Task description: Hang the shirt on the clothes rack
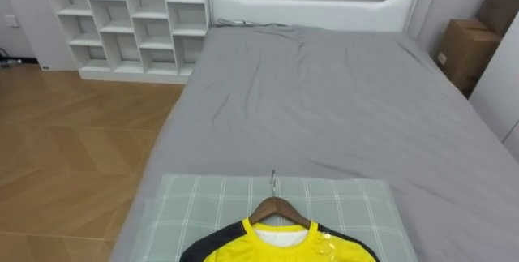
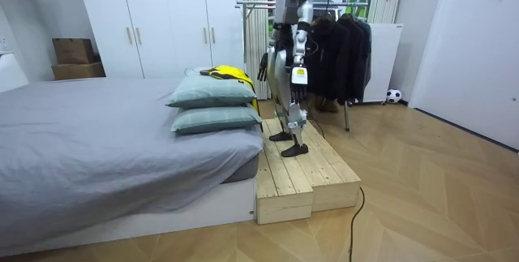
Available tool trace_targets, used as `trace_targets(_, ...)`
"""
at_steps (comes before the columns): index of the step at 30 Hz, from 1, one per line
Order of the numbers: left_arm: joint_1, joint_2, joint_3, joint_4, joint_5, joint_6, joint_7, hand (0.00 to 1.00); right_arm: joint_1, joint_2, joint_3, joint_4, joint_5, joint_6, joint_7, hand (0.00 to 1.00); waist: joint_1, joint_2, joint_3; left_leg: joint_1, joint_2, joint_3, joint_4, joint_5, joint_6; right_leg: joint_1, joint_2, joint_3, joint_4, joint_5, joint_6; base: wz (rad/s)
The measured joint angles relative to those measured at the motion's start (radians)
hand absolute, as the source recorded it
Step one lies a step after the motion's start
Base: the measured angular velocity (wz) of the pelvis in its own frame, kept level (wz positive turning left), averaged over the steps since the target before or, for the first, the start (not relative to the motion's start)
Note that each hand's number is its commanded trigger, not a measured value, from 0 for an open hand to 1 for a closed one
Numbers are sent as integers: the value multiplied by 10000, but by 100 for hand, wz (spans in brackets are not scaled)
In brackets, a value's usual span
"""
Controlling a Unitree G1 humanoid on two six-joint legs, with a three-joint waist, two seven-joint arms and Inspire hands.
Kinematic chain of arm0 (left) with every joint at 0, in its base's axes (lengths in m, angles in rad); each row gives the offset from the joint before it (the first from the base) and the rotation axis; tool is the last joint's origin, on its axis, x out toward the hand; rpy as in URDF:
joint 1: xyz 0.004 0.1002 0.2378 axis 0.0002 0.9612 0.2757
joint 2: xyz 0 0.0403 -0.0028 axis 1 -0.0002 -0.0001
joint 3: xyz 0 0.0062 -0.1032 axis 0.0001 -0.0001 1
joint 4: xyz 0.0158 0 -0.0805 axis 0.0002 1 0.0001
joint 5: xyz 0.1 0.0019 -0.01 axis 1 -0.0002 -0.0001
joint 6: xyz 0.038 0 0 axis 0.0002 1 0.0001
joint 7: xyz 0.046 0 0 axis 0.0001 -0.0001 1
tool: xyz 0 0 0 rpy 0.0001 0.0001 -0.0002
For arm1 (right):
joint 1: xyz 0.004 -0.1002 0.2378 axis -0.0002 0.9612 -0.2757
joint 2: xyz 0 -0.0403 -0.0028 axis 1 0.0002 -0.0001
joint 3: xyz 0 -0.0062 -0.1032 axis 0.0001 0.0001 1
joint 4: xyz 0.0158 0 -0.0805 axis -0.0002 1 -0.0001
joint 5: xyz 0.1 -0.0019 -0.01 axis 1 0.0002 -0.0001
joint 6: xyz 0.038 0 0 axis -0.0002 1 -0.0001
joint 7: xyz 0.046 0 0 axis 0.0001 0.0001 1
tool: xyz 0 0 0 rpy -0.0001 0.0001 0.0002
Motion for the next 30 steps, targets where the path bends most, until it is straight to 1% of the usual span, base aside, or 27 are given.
trace_targets(1,-10,0,0,-1,-57,-7,1,0,-12,0,-2,1,-40,0,-3,0,0,-17,-1,9,0,-5,0,0,0,0,-1,4,1,0,0,0)
trace_targets(3,-39,-1,-8,0,-801,-29,84,0,-13,2,20,0,-131,4,-43,0,-16,-40,-4,30,-1,-23,10,1,1,1,-3,-2,3,1,0,0)
trace_targets(5,-49,-1,-5,0,-1143,-39,106,0,-15,7,16,-8,-204,7,-84,0,-11,-48,-5,27,-2,-28,21,1,1,1,1,-11,6,1,0,0)
trace_targets(10,-39,-1,0,-7,-1153,-63,141,0,-15,14,7,-94,-442,14,-310,0,10,-56,-4,27,-8,-50,40,1,1,10,5,-99,-4,-1,1,1)
trace_targets(12,55,0,5,-10,-1163,-146,203,0,-13,30,7,-97,-440,15,-460,0,9,-62,0,4,-18,-98,49,1,1,53,0,-126,-1,-2,3,7)
trace_targets(13,34,1,28,-25,-1205,-160,217,0,-14,30,-1,-96,-450,17,-463,0,11,-31,-14,-1,-18,-106,50,1,1,65,0,-127,-4,-3,4,4)
trace_targets(16,35,14,305,-58,-1938,-198,248,0,-37,30,-98,-96,-740,16,-468,0,20,-7,-22,4,-19,-117,43,1,1,76,2,-183,4,-6,8,0)
trace_targets(17,118,13,494,-58,-2217,-206,268,0,-45,29,-105,-97,-782,10,-470,0,54,23,-34,14,-18,-108,43,1,1,91,-1,-226,2,-6,8,3)
trace_targets(21,119,21,1142,-96,-2545,-283,351,0,-20,30,-287,-93,-866,8,-467,0,61,65,-39,39,-25,-228,43,1,1,129,-29,-396,-9,-9,5,6)
trace_targets(25,130,27,1196,-95,-2945,-482,640,0,-18,17,-290,-94,-873,6,-485,0,103,102,-28,35,-58,-363,33,2,2,155,-53,-475,-12,-47,14,10)
trace_targets(26,179,26,1203,-95,-3039,-522,723,0,-27,5,-296,-94,-1005,4,-478,0,112,131,-27,36,-72,-438,35,2,3,183,-102,-558,-19,-51,16,13)
trace_targets(29,234,24,1252,-288,-3136,-543,940,0,-22,-52,-291,-90,-1200,6,-560,0,203,184,-18,119,-112,-536,3,4,5,285,-166,-653,-14,-87,38,9)
trace_targets(30,223,26,1396,-402,-3128,-546,1014,0,-4,-82,-330,-80,-1239,19,-580,0,279,224,3,162,-132,-588,-18,3,6,354,-177,-682,-36,-102,51,9)
